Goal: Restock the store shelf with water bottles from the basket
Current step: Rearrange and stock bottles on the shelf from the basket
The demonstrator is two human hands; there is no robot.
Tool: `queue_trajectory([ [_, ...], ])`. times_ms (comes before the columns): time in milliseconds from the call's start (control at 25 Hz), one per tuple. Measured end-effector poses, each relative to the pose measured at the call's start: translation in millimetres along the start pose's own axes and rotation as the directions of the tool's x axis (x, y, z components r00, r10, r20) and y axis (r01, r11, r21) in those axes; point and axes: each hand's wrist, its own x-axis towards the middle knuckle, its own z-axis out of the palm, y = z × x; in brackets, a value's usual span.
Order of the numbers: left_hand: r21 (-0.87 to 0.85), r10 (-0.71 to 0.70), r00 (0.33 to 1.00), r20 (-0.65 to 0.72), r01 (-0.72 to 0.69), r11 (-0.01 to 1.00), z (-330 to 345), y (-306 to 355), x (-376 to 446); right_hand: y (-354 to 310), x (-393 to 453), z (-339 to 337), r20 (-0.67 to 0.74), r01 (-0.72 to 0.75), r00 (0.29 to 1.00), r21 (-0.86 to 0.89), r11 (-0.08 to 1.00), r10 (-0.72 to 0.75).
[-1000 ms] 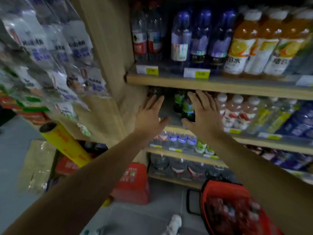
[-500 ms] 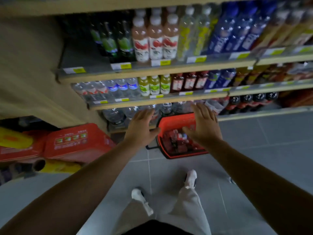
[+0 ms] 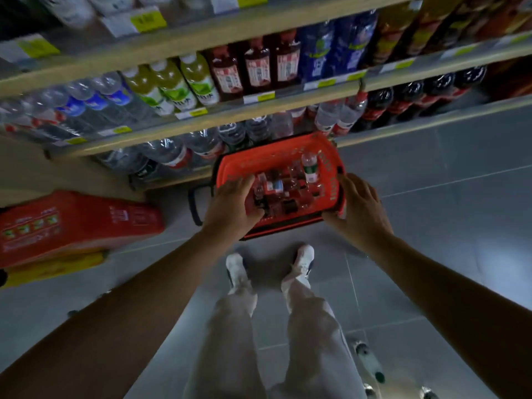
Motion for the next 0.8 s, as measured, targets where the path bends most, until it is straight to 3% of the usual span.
queue_trajectory([
  [320,-0.031,0.021,0.997,0.071,-0.019,0.999,125,-59,102,63,90,131,0.138,-0.069,0.989,0.067,0.995,0.059],
  [520,-0.036,0.032,0.986,0.166,-0.026,0.999,216,-125,171,79,155,221,0.186,-0.029,0.982,0.014,0.999,0.026],
  [800,0.100,0.053,0.981,0.187,-0.072,0.992,330,-191,265,108,223,323,0.223,-0.107,0.970,0.043,0.993,0.095],
])
